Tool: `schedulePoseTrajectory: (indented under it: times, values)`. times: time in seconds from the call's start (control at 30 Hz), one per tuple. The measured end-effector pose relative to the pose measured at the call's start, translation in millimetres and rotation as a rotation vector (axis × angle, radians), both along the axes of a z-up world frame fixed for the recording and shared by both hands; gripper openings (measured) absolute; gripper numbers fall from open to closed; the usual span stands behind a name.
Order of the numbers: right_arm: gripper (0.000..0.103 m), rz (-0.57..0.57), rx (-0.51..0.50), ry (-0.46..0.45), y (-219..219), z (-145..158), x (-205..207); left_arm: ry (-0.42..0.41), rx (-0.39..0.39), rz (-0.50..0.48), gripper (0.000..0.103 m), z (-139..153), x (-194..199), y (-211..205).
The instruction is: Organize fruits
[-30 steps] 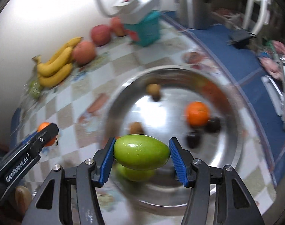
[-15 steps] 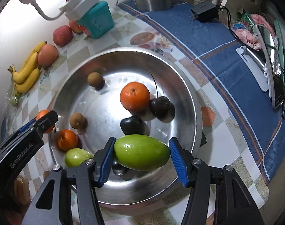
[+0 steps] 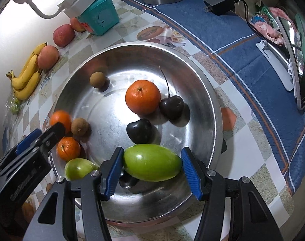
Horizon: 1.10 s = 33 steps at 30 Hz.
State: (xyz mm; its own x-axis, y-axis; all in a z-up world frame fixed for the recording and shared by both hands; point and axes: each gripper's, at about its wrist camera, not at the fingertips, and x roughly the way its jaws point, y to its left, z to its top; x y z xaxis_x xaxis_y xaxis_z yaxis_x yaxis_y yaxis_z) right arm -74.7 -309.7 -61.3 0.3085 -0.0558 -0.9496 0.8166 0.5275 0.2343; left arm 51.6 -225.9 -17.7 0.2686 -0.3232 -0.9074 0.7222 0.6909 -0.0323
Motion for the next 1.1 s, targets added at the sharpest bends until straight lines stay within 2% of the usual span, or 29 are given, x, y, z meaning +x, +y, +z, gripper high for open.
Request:
schedulePoseTrajectory:
  times: [0.17, 0.23, 0.27, 0.43, 0.53, 0.67, 0.83, 0.97, 1.03, 1.1]
  values:
    - [0.06, -0.001, -0.001, -0.032, 4, 5, -8, -0.005, -0.014, 0.057, 0.078, 12, -6, 27]
    - [0.067, -0.004, -0.015, -0.045, 8, 10, -13, -0.018, 0.001, 0.087, 0.082, 15, -9, 40]
    - [0.072, -0.003, -0.02, -0.045, 10, 12, -14, -0.025, 0.013, 0.107, 0.082, 15, -11, 47]
    - [0.074, 0.025, -0.052, -0.09, 30, 25, -25, -0.054, 0.063, 0.195, 0.082, 14, -27, 82]
    - [0.086, 0.054, -0.071, -0.094, 46, 31, -28, -0.091, 0.094, 0.252, 0.082, 17, -39, 103]
    - [0.087, 0.106, -0.09, -0.095, 69, 35, -33, -0.127, 0.107, 0.325, 0.082, 22, -52, 131]
    - [0.096, 0.159, -0.13, -0.098, 91, 42, -36, -0.124, 0.126, 0.403, 0.083, 21, -55, 162]
    - [0.1, 0.15, -0.171, -0.121, 94, 51, -39, -0.105, 0.08, 0.45, 0.087, 27, -54, 178]
    - [0.1, 0.151, -0.175, -0.123, 94, 51, -38, -0.117, 0.076, 0.457, 0.093, 30, -54, 181]
    - [0.1, 0.151, -0.177, -0.123, 94, 52, -38, -0.129, 0.076, 0.453, 0.093, 33, -55, 181]
